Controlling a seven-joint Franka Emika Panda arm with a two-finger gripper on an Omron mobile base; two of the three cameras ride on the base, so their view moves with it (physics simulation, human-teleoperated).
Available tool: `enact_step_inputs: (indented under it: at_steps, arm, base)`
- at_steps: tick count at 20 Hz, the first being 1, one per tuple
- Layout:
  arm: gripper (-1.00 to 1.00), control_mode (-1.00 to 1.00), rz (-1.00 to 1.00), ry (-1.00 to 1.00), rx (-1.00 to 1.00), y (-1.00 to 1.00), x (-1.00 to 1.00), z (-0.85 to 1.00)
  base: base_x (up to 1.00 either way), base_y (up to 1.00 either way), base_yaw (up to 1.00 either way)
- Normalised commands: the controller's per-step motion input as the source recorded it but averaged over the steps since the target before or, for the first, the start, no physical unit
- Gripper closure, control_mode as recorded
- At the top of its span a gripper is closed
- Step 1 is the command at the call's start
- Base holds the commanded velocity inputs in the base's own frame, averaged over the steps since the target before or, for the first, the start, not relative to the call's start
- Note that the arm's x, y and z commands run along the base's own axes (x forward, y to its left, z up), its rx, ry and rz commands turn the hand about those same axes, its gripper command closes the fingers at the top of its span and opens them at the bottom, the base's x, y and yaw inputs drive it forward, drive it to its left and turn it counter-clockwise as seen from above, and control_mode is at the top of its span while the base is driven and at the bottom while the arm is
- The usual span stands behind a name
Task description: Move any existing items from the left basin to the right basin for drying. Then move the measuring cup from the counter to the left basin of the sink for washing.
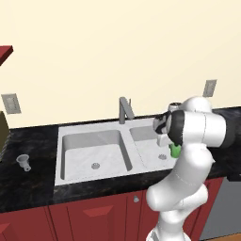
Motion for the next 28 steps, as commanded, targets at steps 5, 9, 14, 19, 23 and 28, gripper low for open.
enact_step_inputs:
  at_steps: [5,9,14,19,23,28]
  arm:
    - [1.00,-1.00,0.02,0.00,0.00,-0.01,0.12,-0.29]
    - [1.00,-1.00,0.02,0.00,0.00,0.00,0.17,-0.28]
    - [1.00,-1.00,0.01,0.00,0.00,0.00,0.15,-0.23]
    - [1.00,-1.00,0.01,0.00,0.00,0.00,0.11,-0.20]
    - [1.00,-1.00,0.01,0.00,0.00,0.00,0.14,-0.20]
    - [1.00,-1.00,0.01,0.00,0.00,0.00,0.17,-0.21]
  base:
    - [0.00,0.00,0.00]
    - [0.00,0.00,0.00]
    - [0.00,0.00,0.00]
    - [0.00,0.00,0.00]
    - [0.00,0.00,0.00]
    - [0.00,0.00,0.00]
